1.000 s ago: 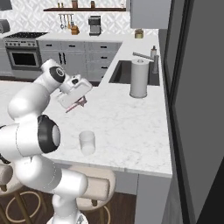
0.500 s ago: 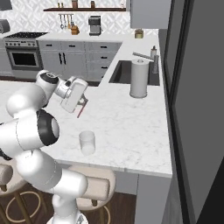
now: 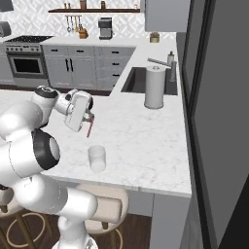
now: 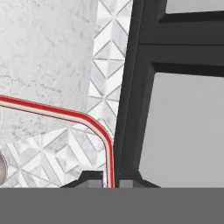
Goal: Take a straw from the drawer in front and place it inside the glass cup on the dining counter.
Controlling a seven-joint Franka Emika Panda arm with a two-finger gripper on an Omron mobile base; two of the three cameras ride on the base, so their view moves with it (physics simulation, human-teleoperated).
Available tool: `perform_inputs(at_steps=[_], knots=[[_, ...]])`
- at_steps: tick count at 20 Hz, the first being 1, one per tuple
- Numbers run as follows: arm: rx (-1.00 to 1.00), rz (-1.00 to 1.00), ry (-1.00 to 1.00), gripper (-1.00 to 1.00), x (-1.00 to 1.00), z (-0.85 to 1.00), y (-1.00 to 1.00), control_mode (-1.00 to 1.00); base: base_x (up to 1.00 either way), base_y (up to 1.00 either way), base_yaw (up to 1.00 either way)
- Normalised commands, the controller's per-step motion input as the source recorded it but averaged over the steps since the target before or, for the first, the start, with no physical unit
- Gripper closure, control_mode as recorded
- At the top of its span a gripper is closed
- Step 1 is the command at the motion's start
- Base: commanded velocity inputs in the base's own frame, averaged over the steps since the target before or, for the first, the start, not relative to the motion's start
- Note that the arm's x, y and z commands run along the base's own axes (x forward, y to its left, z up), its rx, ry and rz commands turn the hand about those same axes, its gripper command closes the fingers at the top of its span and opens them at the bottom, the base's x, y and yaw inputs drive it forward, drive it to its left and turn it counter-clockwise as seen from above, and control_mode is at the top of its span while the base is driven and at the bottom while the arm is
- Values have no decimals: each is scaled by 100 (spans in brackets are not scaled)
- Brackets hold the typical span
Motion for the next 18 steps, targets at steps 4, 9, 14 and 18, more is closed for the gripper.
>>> perform_inputs(at_steps=[4, 9, 14, 18], knots=[[-11, -1, 2, 100, -12, 3, -34, -100, 0, 0, 0], [-12, 0, 8, 100, 11, -6, -19, -100, 0, 0, 0], [-2, 0, 15, 100, 1, -14, 0, -100, 0, 0, 0], [0, 0, 12, 100, 10, -21, 0, -100, 0, 0, 0]])
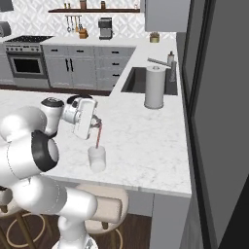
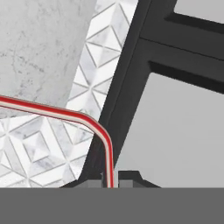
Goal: Take a straw from the drawer in front and place it inside the glass cup on the dining counter.
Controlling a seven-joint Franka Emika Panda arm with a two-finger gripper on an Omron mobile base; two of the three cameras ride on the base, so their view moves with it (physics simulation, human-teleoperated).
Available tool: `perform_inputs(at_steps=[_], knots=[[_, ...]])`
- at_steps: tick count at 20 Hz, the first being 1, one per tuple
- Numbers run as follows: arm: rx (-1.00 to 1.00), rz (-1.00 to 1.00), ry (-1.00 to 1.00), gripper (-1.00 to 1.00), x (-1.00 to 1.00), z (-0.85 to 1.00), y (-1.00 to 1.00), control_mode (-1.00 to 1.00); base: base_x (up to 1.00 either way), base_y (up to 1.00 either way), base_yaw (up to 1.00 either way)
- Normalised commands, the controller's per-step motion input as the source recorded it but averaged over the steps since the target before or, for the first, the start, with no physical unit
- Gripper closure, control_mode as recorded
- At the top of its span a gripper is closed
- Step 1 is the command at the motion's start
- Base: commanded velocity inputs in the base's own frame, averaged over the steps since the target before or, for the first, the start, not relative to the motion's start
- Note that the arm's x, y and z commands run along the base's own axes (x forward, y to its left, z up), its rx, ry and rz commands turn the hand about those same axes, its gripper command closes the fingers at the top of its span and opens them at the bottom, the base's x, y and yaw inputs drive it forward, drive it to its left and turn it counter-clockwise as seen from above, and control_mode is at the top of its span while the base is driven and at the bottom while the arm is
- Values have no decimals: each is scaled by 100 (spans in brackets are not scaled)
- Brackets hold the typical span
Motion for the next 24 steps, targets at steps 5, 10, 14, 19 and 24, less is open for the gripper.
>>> perform_inputs(at_steps=[5, 10, 14, 19, 24], knots=[[-1, 0, 4, 100, 31, -32, 0, -100, 0, 0, 0], [-6, 0, 0, 100, 42, -33, 0, -100, 0, 0, 0], [-6, 0, 0, 100, 41, -33, 4, -100, 0, 0, 0], [-4, 0, 0, 100, 9, -20, 15, -100, 0, 0, 0], [0, 0, 0, 100, -32, -6, 13, -100, 0, 0, 0]])
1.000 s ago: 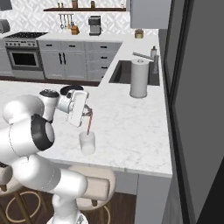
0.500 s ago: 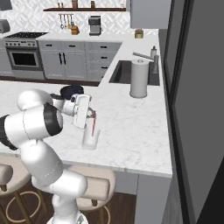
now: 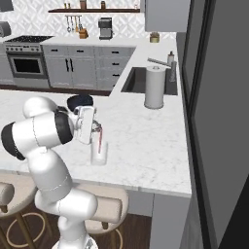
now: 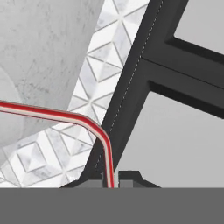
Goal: Take a straw from the drawer in front and place it inside the glass cup on the dining counter.
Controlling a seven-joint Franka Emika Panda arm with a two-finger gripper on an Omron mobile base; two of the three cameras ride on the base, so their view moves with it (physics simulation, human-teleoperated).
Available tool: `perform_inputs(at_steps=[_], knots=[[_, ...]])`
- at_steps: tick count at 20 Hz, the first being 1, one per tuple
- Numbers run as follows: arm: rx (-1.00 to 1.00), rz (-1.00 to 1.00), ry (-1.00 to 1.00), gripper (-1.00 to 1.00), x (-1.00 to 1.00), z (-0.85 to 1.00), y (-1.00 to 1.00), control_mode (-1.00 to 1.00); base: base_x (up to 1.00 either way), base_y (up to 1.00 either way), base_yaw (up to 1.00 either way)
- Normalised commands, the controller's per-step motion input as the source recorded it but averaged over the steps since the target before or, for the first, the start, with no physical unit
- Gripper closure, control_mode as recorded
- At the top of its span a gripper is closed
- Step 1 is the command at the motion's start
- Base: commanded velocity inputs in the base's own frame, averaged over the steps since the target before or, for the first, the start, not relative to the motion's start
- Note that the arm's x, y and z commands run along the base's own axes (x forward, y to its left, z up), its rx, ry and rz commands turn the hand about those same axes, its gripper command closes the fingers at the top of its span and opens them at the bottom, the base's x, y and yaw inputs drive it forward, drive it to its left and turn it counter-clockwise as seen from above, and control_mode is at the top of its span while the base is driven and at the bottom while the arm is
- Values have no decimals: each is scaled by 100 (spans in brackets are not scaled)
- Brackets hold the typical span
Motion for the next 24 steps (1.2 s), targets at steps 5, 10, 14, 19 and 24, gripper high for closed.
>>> perform_inputs(at_steps=[5, 10, 14, 19, 24], knots=[[0, -2, 0, 100, -36, -17, -4, -100, 0, 0, 0], [0, -1, 0, 100, -26, -20, -4, -100, 0, 0, 0], [0, 0, 0, -100, -20, -13, 0, -100, 0, 0, 0], [0, 0, 0, -100, -24, -1, 0, -100, 0, 0, 0], [0, 0, 0, -100, -27, 0, 0, -100, 0, 0, 0]])
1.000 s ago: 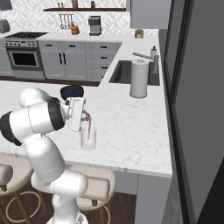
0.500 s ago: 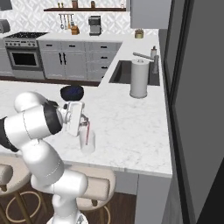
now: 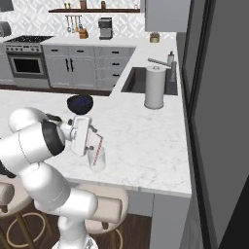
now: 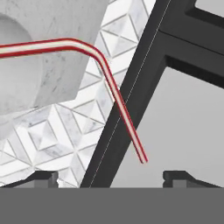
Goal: Take a straw from the drawer in front and place it inside the glass cup on the dining counter.
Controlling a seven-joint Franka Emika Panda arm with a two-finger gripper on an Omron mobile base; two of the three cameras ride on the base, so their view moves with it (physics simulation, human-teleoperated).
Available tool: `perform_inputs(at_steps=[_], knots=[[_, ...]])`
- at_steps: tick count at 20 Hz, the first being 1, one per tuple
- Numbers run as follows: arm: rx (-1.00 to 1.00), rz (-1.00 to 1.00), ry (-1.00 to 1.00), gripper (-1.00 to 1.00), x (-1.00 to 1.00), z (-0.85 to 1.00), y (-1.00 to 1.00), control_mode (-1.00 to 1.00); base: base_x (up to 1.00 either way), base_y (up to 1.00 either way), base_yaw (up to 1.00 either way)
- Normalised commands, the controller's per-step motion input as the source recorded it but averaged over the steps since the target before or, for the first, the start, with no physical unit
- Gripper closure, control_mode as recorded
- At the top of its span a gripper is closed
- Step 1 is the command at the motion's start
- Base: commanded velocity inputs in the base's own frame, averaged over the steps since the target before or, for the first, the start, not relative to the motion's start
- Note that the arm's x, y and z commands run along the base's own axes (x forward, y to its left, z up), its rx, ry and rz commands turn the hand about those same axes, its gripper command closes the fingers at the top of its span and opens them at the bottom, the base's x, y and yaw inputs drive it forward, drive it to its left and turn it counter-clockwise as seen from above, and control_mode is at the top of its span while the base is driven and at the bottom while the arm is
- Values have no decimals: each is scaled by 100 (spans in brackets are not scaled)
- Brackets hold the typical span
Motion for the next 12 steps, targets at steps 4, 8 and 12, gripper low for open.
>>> perform_inputs(at_steps=[4, 8, 12], knots=[[0, 0, 0, -100, -22, 0, 0, -100, 0, 0, 0], [2, 0, 0, -100, -24, 0, 0, -100, 0, 0, 0], [4, 0, 0, -100, -27, 12, 6, -100, 0, 0, 0]])
